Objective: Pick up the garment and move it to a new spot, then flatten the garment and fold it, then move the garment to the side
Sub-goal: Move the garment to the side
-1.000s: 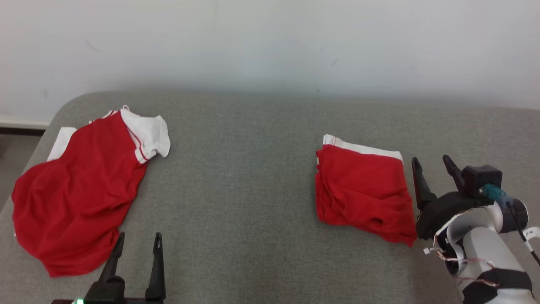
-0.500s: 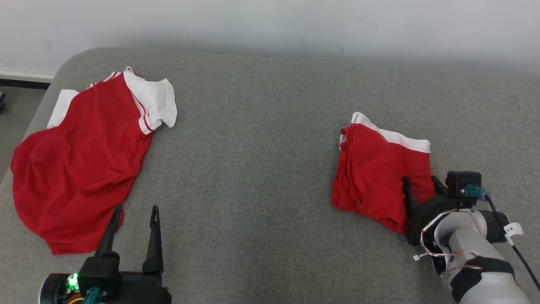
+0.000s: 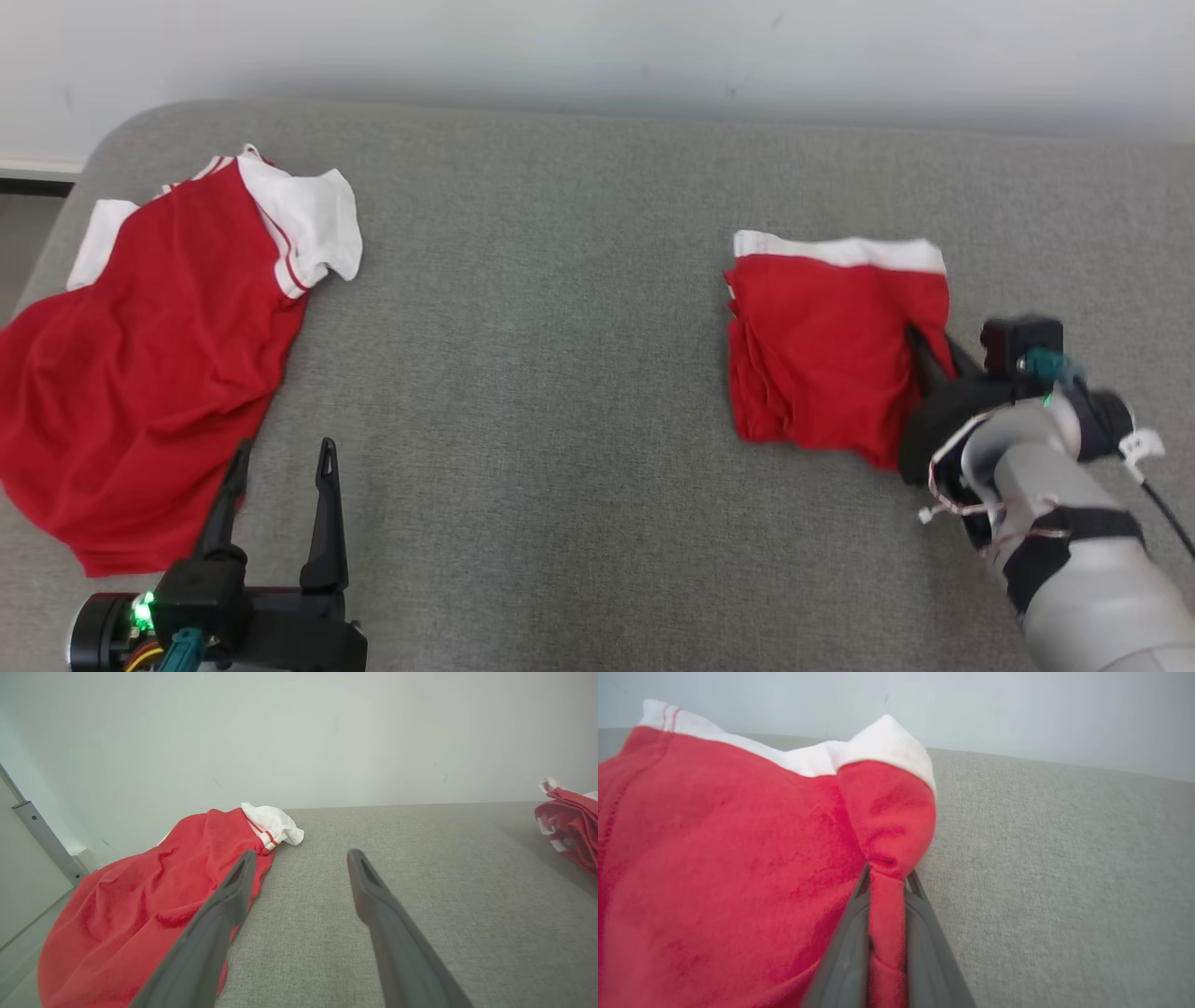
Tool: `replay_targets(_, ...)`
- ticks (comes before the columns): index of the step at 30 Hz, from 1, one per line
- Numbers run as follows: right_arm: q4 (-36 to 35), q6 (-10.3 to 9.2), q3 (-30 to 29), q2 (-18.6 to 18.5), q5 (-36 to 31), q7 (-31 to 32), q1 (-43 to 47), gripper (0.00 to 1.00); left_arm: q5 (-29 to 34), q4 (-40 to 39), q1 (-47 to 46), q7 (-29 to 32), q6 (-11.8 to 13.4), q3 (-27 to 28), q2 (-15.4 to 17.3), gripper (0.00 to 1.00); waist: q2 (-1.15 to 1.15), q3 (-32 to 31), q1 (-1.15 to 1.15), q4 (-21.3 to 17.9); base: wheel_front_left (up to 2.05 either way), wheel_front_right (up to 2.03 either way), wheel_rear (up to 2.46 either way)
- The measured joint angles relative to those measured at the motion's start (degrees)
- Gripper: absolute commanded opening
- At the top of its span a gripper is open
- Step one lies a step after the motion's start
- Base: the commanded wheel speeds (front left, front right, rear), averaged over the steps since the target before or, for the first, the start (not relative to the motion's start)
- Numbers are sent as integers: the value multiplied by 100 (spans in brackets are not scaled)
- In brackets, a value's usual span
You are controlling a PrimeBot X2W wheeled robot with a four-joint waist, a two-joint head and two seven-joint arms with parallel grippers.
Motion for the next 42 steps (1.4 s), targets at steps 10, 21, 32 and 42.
replay_targets(10, -598, 0, 1243, -854, 595, 600, -975, 0, 12, -327, -302, 0, -102, -81, -31, 100, 0, 521, 0, -234, 0, 0, 0)
replay_targets(21, -979, 0, 2012, -2189, 1167, 1114, -1933, 0, 123, -695, -795, 0, -205, -68, 159, 100, 1, 1472, 1, -500, 0, 0, 0)
replay_targets(32, -1006, 0, 2298, -2892, 1135, 1358, -2685, 0, 312, -1346, -771, 0, -172, -37, 363, 100, 0, 1960, 0, -916, 0, 0, 0)
replay_targets(42, -815, 0, 2506, -3067, 836, 1422, -3213, 0, 370, -1815, -770, 22, -144, -58, 517, 100, 0, 2410, 0, -1179, 0, 0, 0)
